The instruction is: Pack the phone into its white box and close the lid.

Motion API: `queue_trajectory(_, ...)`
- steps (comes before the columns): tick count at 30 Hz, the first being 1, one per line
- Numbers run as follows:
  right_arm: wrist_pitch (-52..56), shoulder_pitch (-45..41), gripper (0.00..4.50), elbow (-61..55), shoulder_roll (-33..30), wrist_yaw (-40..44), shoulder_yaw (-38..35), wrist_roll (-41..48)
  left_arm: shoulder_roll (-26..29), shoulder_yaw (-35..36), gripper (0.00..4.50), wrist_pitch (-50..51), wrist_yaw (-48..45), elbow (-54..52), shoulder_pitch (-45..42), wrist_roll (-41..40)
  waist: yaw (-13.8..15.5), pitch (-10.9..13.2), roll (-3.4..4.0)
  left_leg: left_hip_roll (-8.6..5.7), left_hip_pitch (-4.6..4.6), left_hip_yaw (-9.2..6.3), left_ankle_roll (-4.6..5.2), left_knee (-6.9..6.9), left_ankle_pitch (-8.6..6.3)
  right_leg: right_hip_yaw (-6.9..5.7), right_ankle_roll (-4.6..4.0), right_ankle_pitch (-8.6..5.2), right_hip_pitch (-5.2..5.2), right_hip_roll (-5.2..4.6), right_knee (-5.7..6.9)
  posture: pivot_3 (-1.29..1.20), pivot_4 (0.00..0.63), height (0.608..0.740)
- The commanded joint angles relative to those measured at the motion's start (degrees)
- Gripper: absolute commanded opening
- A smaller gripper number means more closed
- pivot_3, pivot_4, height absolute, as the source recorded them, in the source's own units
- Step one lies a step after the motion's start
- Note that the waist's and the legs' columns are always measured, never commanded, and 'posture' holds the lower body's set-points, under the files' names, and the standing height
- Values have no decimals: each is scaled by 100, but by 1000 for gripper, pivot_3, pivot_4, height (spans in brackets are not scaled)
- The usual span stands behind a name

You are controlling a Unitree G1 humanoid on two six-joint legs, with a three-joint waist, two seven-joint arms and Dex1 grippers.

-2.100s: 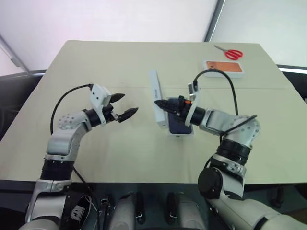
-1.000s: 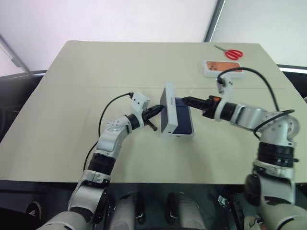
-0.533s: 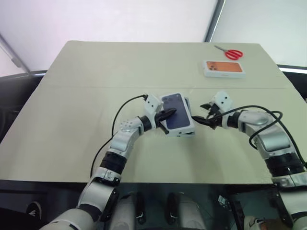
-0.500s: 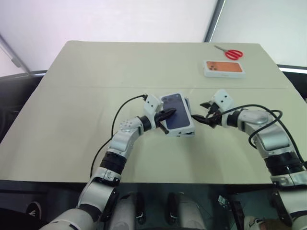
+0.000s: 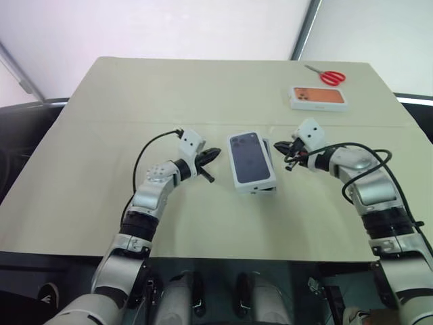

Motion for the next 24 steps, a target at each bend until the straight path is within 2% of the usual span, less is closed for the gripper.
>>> queue_trajectory(1,-94,-203,34,-83,35,23,-118,-58,-105,-80,0,-21,100,181,-175,155,-2,0,0,0,0,0,0,0,0,0,0,0,0,0,0,0,150,738)
queue_trajectory(13,206,125,34,-699,131,348,-51,-54,-434,-132,0,-262,21,583,-433,269,-6,0,0,0,0,-1,0,1,0,-2,0,0,1,-1,0,0,150,738)
queue_trajectory(24,253,156,34,-605,107,78,-249,-154,-552,-197,0,-262,1,412,-460,312,3,0,0,0,1,-2,0,2,0,-1,0,0,1,-2,1,0,150,738)
